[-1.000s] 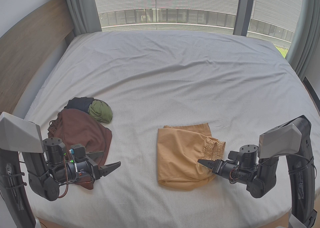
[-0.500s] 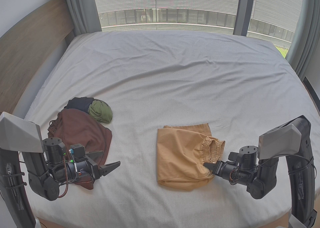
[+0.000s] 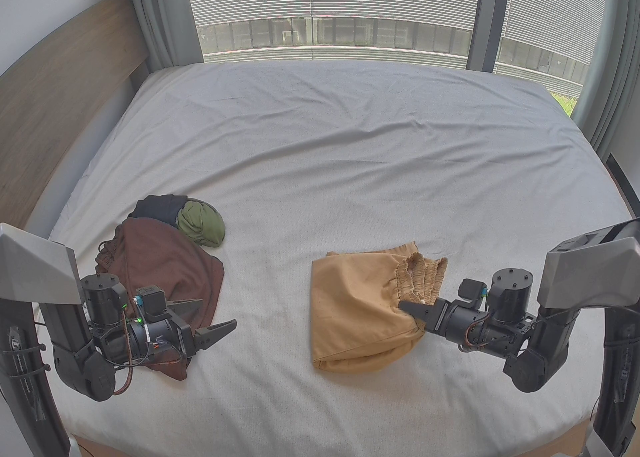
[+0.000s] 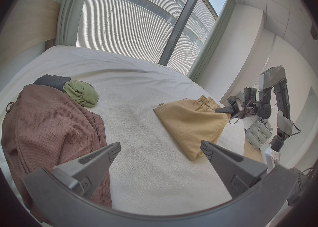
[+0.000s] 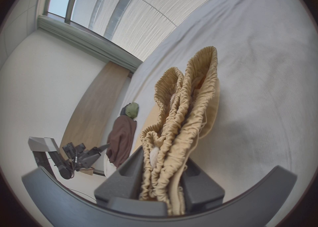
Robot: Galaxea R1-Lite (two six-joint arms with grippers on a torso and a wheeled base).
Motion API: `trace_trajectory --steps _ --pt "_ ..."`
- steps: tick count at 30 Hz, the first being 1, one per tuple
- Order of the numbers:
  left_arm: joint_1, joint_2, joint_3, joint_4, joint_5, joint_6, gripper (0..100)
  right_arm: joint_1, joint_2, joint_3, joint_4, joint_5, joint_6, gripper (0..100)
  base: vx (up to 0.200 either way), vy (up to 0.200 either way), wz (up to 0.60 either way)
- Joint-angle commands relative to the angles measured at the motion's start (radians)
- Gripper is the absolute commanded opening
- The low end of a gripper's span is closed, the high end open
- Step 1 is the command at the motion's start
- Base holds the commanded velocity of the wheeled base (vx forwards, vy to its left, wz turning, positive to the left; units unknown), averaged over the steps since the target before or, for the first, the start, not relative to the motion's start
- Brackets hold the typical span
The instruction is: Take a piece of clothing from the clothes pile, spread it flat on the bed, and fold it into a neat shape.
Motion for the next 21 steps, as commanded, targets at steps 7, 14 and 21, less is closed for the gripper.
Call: trace_trajectory --steps 7,14,21 --pt "0.005 -0.004 -0.003 -0.001 0.000 -0.001 100 0.007 -0.133 -0.056 0.012 0.036 0.000 0 0.000 0.000 0.00" --pt "0.005 -0.004 0.000 -0.001 0.000 -0.001 100 0.007 -0.156 -0.162 0.080 0.036 0.002 0 0.000 0.000 0.00" --pt "0.003 -0.002 0.000 -0.001 0.000 -0.001 100 0.009 -0.159 -0.289 0.179 0.037 0.002 0 0.000 0.000 0.00"
